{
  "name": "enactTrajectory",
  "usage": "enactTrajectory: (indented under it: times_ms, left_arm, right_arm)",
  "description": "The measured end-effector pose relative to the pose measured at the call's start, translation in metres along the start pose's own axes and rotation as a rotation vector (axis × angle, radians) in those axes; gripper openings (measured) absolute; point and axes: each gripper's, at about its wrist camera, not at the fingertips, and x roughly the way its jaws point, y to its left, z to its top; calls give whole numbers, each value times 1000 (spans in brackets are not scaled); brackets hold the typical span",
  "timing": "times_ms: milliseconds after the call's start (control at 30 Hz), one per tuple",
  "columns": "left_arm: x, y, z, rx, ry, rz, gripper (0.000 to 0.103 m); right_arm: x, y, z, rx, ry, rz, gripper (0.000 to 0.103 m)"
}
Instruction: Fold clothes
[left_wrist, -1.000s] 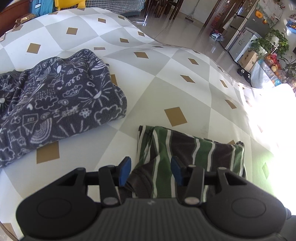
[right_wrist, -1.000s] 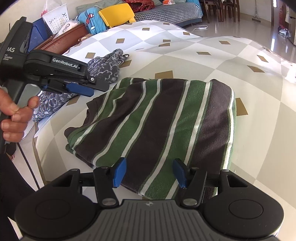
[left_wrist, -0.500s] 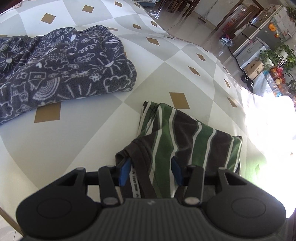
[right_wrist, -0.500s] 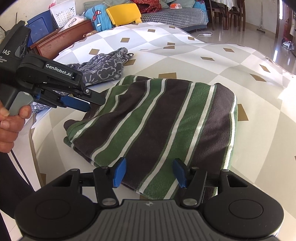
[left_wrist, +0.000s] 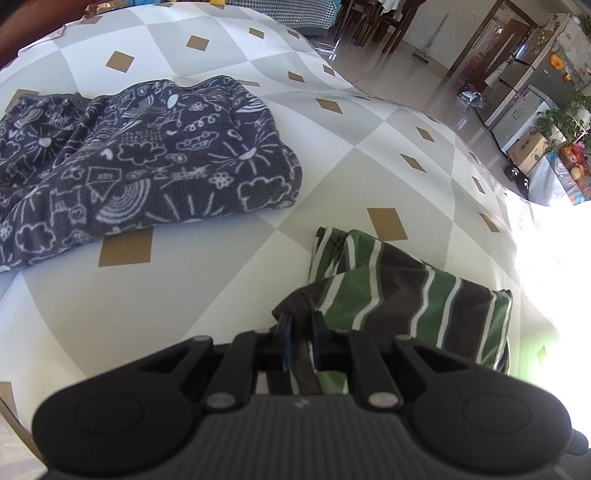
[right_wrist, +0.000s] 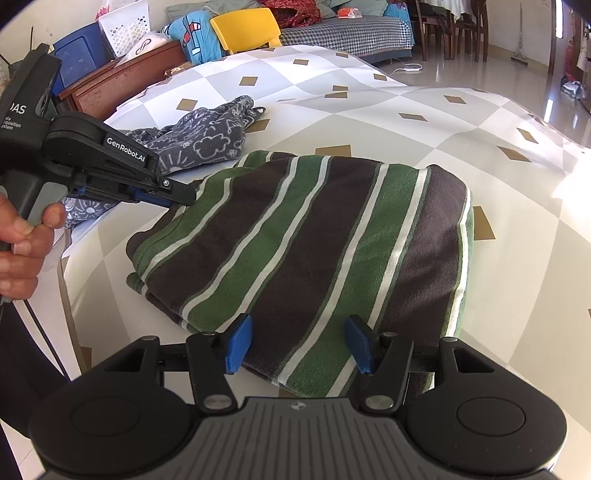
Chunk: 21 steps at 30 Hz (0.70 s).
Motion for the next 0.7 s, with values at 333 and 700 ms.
enactTrajectory:
  times_ms: [333,700]
  left_arm:
    - [3,-1,-4,2,15,62,25]
    - [-19,-23,9,-19,-120,5,53]
  right_arm:
    - [-1,-1,0,7,5,2,55]
    - [-25,-18,17,106,-78,1,55]
